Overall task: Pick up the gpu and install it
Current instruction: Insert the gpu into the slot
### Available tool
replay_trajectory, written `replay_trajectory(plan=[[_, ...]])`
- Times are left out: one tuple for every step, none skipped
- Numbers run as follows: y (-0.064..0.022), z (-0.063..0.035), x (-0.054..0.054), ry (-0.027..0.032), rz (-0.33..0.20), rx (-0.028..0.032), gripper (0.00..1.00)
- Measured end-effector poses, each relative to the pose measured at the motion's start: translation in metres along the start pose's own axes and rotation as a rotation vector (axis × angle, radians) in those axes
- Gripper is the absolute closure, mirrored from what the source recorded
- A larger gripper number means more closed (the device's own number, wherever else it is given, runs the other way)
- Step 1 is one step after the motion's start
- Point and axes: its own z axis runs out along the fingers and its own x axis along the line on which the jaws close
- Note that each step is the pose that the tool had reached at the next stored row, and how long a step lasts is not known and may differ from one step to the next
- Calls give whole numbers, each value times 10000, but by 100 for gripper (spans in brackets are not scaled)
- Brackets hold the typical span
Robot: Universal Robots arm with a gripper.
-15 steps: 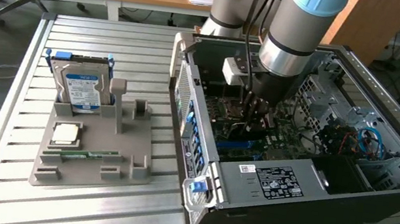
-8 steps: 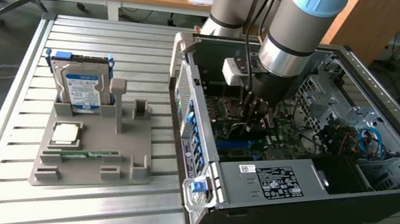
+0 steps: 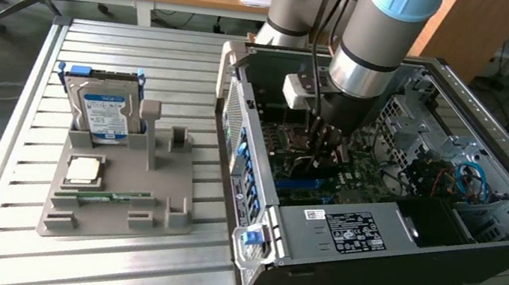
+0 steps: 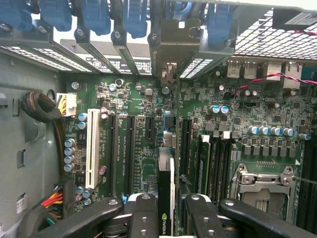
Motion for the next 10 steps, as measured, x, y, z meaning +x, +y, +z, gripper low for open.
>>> replay_trajectory(plan=[[1,1,0,-1,0,5,74],[2,1,0,-1,-1,8,74],[4,1,0,-1,-2,12,74],[6,1,0,-1,-2,17,74],[9,1,0,0,-3,22,74],[12,1,0,1,-3,28,74],[14,1,0,1,-4,34,74],[15,1,0,1,-6,40,74],[15,1,0,1,-8,47,74],[16,2,0,1,-9,57,74]])
